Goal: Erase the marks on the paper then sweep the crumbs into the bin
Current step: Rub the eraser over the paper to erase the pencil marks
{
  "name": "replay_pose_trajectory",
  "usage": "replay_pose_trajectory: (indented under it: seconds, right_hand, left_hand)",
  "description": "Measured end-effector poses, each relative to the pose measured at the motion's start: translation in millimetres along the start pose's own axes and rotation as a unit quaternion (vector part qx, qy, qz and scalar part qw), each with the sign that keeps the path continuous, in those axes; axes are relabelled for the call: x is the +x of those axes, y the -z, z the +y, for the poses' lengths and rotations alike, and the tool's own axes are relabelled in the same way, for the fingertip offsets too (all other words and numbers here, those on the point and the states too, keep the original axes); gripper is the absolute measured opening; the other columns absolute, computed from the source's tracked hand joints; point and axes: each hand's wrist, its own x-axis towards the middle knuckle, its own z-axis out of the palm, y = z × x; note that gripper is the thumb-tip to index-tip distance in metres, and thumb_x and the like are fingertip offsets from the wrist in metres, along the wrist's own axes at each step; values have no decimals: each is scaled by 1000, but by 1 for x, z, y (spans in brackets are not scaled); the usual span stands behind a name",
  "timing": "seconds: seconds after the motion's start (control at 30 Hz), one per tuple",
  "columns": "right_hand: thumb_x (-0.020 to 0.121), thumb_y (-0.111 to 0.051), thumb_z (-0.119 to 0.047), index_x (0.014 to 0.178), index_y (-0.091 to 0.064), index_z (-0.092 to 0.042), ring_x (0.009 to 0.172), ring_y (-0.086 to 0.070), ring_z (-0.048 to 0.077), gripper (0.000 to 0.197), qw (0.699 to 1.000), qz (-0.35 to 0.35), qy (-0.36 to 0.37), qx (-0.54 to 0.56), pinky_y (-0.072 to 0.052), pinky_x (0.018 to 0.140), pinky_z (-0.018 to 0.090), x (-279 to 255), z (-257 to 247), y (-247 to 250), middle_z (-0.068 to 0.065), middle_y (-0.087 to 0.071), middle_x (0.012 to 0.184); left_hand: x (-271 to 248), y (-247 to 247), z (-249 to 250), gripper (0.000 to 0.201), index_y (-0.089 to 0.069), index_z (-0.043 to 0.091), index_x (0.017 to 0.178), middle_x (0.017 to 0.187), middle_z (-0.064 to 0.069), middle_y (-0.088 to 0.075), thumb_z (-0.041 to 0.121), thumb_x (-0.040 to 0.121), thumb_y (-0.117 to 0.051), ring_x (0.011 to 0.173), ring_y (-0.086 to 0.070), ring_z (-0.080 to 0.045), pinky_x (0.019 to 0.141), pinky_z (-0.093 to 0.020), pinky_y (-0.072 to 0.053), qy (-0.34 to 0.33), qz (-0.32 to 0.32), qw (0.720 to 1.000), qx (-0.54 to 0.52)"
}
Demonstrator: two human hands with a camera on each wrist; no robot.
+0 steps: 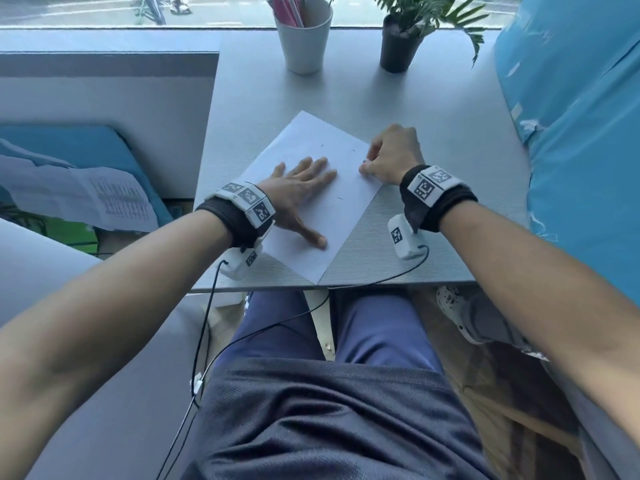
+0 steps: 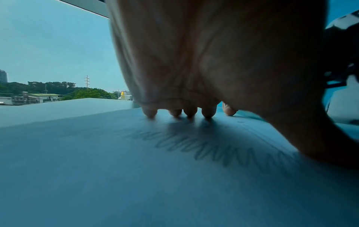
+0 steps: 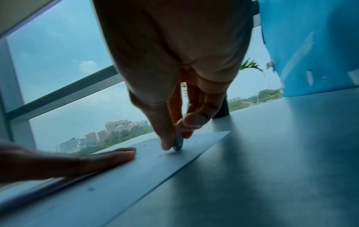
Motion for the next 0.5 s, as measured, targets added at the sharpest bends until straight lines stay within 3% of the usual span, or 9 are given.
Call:
replay_pose_trajectory:
  seconds: [0.17,0.3,0.5]
  right_hand:
    - [69,-76,-17,66,-70,-17,64,-61,12,7,997,-29,71,6,-50,63,22,-43,-29,-24,0,-67,72]
    - [70,-81,-19,68,-73,-14,64,-55,7,10,981,-125,149,11,-42,61,18,-78,-44,-39,-4,-62,70]
    - [68,-78,-22,68,-74,-15,67,-63,12,9,998,-31,56,25,-52,65,21,-34,-28,-17,1,-70,71]
  left_hand:
    - [2,-1,-1,148,17,29,155,161,4,27,91,47,-62,147,26,-17,118,-58,10,5,-12,1000,-3]
    - [3,-1,1,153,20,29,154,160,2,29,92,42,-62,146,28,-20,117,-60,11,5,-22,1000,1]
    - [2,-4,-2,155,18,29,155,161,4,28,91,41,-67,146,29,-18,117,-57,15,4,-5,1000,0]
